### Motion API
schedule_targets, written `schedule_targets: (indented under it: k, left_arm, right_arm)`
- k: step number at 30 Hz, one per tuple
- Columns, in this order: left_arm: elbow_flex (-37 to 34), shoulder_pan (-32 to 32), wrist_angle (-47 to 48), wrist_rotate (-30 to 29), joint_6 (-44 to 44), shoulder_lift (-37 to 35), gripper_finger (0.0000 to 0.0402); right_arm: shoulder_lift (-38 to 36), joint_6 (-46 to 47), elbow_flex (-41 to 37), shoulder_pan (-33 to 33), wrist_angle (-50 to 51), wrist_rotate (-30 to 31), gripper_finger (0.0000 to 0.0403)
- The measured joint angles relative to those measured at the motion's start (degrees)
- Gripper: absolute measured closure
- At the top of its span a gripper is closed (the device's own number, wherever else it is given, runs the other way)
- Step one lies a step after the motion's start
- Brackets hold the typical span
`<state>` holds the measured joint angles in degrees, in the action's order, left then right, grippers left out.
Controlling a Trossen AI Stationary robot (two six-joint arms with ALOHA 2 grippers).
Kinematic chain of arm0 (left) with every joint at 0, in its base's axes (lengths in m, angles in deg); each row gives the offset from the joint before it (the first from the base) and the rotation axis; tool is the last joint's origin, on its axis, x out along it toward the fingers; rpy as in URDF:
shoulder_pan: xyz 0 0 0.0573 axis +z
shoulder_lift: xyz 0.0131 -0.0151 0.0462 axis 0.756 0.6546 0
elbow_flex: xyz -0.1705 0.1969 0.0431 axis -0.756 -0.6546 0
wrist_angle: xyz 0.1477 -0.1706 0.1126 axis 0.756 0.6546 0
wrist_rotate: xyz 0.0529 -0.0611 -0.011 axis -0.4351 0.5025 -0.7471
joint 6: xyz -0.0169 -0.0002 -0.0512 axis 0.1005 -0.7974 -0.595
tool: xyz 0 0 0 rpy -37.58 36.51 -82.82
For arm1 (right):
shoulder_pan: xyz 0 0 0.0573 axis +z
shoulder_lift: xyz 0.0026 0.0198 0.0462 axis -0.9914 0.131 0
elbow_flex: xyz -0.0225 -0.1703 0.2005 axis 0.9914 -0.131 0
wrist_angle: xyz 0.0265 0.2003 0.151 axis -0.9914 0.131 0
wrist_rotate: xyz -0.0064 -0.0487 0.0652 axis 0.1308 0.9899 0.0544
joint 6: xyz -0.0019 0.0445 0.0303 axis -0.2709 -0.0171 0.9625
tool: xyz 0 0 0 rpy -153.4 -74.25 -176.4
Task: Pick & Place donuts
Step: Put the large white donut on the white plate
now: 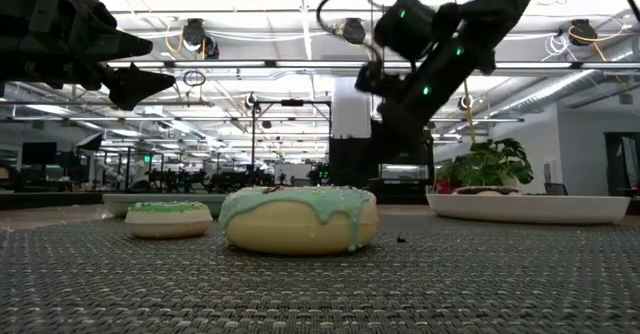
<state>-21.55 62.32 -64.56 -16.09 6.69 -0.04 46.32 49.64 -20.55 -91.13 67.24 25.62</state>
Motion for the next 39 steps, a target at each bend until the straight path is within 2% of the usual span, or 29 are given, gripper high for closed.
schedule_targets:
  k: [14,29,39]
  left_arm:
    - [0.0,0.0,0.0,0.0,0.0,0.0,0.0023]
    - [0.0,0.0,0.0,0.0,0.0,0.0,0.0023]
    - [0.0,0.0,0.0,0.0,0.0,0.0,0.0023]
  right_arm:
    - [6.3,3.0,0.0,-1.2,-3.3,-2.9,0.0078]
    - [6.4,3.3,0.0,-2.2,-2.9,-2.9,0.01]
    - [6.4,4.7,0.0,-2.2,-2.9,-2.9,0.0098]
